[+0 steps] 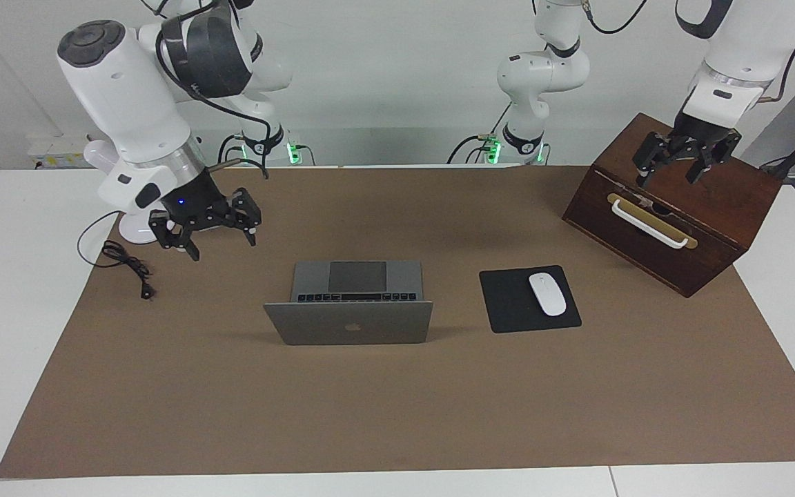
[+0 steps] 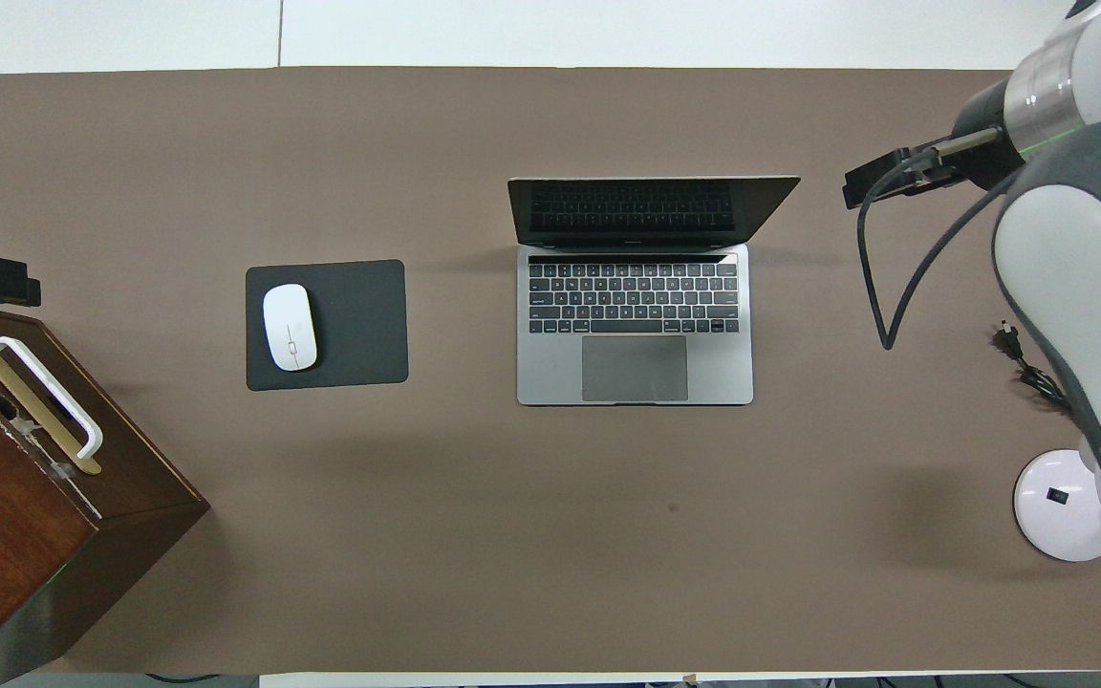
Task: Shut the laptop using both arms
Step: 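Reach the right gripper toward the top edge of the laptop screen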
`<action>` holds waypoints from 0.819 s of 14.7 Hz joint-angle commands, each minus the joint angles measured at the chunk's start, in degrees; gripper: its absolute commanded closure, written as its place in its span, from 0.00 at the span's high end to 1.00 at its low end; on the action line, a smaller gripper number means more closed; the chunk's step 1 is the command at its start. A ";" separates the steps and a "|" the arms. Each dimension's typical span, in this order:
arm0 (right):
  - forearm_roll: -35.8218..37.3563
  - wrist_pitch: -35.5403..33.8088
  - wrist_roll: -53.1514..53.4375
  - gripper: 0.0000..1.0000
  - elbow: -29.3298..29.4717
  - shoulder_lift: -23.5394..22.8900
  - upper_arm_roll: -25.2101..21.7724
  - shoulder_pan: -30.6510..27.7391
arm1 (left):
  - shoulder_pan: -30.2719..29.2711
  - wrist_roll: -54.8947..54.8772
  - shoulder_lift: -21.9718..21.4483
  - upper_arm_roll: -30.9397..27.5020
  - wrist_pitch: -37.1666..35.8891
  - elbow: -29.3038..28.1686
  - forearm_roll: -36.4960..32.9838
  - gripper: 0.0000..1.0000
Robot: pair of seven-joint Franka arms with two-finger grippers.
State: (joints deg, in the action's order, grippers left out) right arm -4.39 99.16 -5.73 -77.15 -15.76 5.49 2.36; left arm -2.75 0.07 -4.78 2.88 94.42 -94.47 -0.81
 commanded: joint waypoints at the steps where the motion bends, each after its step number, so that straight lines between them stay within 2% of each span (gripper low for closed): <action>1: 0.44 -2.05 0.89 1.00 9.37 -6.37 0.39 0.54 | -0.50 0.28 -1.55 0.29 -0.46 -0.98 0.63 1.00; 6: -0.26 1.90 0.89 1.00 15.36 -12.88 1.09 0.72 | -0.41 0.28 -1.55 0.20 -0.37 -0.98 0.63 1.00; 7: -0.35 3.30 0.89 1.00 15.37 -13.50 2.75 0.55 | -0.24 0.28 -1.37 0.20 -0.29 -0.89 0.63 1.00; 8: -0.35 4.97 0.89 0.89 15.37 -13.94 3.72 0.54 | -0.32 0.19 -1.28 0.11 -0.20 -0.89 0.63 1.00; 10: -0.35 7.78 0.89 0.57 15.37 -15.17 4.08 0.63 | -0.33 0.10 -1.02 0.02 -0.20 -0.81 0.63 1.00; 12: -0.35 9.29 0.72 0.29 16.67 -16.84 4.09 0.55 | -0.15 0.10 -0.93 -0.15 -1.07 -0.46 0.63 1.00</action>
State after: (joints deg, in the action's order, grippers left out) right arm -4.38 107.79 -5.69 -63.99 -29.91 8.95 3.50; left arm -2.75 0.07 -5.18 2.84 94.33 -94.48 -0.81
